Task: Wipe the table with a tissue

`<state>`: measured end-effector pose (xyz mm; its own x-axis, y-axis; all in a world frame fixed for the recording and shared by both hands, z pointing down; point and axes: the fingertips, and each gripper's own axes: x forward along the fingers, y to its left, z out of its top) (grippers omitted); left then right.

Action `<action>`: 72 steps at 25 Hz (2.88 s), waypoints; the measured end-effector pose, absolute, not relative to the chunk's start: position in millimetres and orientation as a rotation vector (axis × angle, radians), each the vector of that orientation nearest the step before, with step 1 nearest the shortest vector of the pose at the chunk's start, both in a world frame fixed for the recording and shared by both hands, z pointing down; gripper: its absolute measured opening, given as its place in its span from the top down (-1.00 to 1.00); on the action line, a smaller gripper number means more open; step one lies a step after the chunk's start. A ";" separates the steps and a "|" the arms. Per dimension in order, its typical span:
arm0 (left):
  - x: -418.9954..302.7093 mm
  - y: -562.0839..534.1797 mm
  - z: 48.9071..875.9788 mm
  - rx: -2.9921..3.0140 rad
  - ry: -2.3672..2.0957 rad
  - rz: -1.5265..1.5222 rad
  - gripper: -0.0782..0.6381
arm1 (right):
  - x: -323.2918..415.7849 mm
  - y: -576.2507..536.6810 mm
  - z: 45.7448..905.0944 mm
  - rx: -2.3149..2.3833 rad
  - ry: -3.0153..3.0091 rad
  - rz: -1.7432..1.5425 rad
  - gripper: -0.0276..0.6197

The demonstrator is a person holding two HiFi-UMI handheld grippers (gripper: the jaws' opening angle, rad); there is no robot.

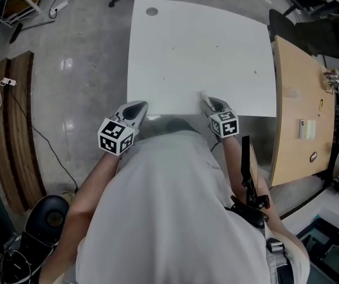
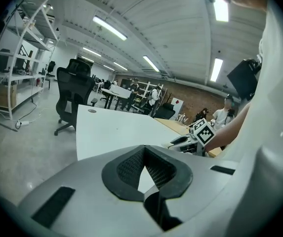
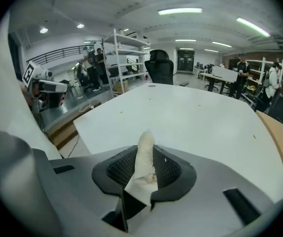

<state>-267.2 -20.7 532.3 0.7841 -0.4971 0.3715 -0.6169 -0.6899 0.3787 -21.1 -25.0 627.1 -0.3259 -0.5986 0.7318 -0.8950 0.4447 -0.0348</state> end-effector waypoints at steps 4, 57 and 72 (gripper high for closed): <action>-264.8 -20.7 529.8 2.486 -0.845 0.319 0.77 | -29.0 -39.2 625.5 1.231 -2.046 0.576 0.62; -323.9 -15.4 532.7 2.348 -1.131 0.278 0.77 | -236.6 -41.1 626.0 0.560 -2.363 0.408 0.62; -272.4 -35.5 533.2 2.419 -0.964 0.313 0.77 | -121.3 -66.0 618.7 0.986 -2.278 0.583 0.62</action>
